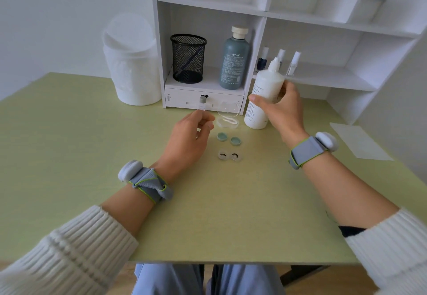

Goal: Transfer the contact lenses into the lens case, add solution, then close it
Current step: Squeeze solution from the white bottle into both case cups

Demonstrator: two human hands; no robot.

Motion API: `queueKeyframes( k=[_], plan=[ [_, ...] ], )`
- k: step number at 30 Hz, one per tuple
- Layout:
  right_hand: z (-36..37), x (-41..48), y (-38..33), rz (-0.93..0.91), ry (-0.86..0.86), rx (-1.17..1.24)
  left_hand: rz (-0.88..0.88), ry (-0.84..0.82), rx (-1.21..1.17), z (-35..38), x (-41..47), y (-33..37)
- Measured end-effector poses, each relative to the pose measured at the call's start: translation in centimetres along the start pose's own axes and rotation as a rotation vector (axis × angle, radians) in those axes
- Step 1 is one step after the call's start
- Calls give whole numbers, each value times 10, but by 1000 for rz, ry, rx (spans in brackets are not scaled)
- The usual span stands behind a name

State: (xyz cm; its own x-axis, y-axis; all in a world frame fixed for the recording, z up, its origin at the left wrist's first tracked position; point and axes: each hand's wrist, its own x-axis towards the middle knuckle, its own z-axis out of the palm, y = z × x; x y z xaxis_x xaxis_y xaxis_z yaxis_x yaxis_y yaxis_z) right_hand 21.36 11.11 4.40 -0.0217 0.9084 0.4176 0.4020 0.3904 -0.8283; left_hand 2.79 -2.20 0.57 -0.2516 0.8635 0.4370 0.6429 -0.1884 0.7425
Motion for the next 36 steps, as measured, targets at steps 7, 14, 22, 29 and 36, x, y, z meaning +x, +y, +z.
queueKeyframes(
  k=[7,14,22,29,36],
  plan=[
    [-14,-27,-9,-234,140,-76,-21,2,11,3,1,-3],
    [-8,-50,-3,-388,-31,-114,-47,-19,40,6,3,-8],
    [1,-52,15,-203,-404,-218,-53,-114,48,9,5,-13],
    [2,-48,21,-107,-593,-265,-36,-222,140,11,9,-16],
    [5,-47,22,-63,-587,-251,-57,-241,182,15,12,-17]
  ],
)
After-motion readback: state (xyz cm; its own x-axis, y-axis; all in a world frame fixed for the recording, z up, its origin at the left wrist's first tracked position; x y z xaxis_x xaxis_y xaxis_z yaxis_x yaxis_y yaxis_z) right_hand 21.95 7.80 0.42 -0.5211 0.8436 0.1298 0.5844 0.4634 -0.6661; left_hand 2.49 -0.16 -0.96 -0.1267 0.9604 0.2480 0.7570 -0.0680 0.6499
